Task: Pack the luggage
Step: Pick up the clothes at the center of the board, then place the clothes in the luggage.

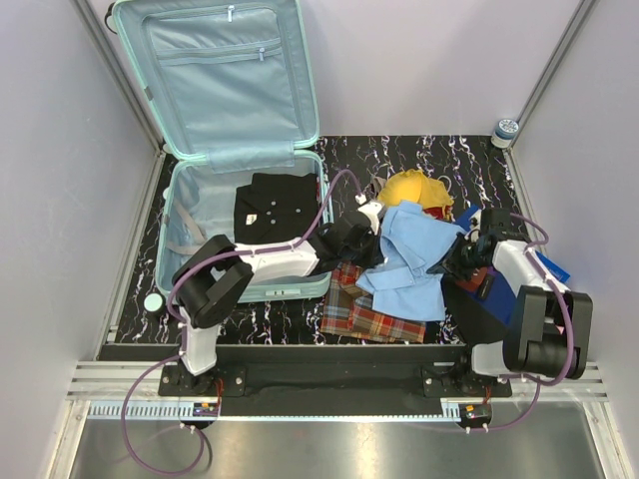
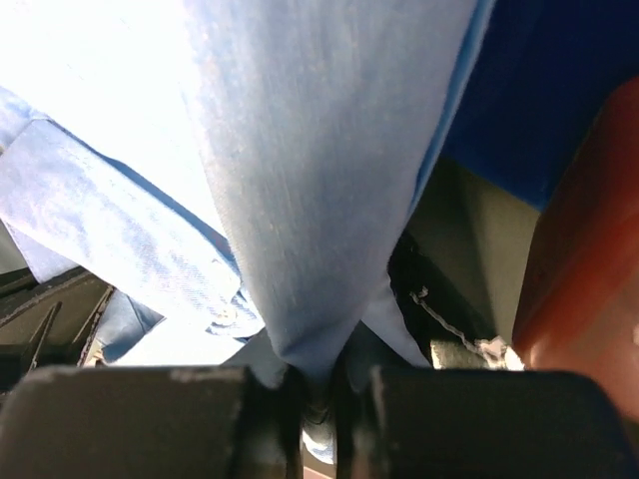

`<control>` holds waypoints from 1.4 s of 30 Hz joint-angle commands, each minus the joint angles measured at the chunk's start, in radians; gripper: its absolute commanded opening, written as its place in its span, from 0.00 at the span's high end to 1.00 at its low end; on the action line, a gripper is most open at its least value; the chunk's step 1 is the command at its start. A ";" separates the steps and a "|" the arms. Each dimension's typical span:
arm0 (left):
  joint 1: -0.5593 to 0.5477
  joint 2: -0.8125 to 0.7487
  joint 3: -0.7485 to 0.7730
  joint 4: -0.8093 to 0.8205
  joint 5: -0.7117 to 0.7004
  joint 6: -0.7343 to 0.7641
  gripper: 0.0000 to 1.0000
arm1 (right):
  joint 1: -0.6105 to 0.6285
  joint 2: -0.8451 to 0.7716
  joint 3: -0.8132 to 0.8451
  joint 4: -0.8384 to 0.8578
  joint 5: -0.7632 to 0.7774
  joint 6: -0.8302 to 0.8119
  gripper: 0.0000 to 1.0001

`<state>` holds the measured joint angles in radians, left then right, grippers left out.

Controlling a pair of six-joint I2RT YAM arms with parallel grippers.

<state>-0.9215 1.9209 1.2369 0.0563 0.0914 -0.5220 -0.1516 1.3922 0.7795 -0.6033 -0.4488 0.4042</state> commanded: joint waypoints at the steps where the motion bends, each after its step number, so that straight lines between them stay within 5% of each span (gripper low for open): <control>1: -0.019 -0.127 -0.017 0.070 -0.007 0.060 1.00 | 0.006 -0.091 0.069 -0.078 -0.027 0.002 0.96; 6: -0.019 -0.206 -0.024 0.059 -0.079 0.122 1.00 | 0.027 -0.150 0.159 -0.153 -0.021 0.001 1.00; 18: 0.012 -0.419 -0.024 -0.136 -0.289 0.234 1.00 | 0.290 -0.041 0.467 -0.150 0.073 0.085 1.00; 33: 0.413 -0.709 -0.200 -0.282 -0.229 0.220 1.00 | 0.601 0.341 0.920 -0.073 0.082 0.145 1.00; 42: 0.613 -0.705 -0.295 -0.314 -0.252 0.206 1.00 | 0.685 0.631 1.182 -0.065 -0.002 0.173 1.00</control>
<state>-0.4095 1.2095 0.9745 -0.2451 -0.1150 -0.3145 0.5247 1.9556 1.8584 -0.6994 -0.4194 0.5579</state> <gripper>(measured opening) 0.028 0.089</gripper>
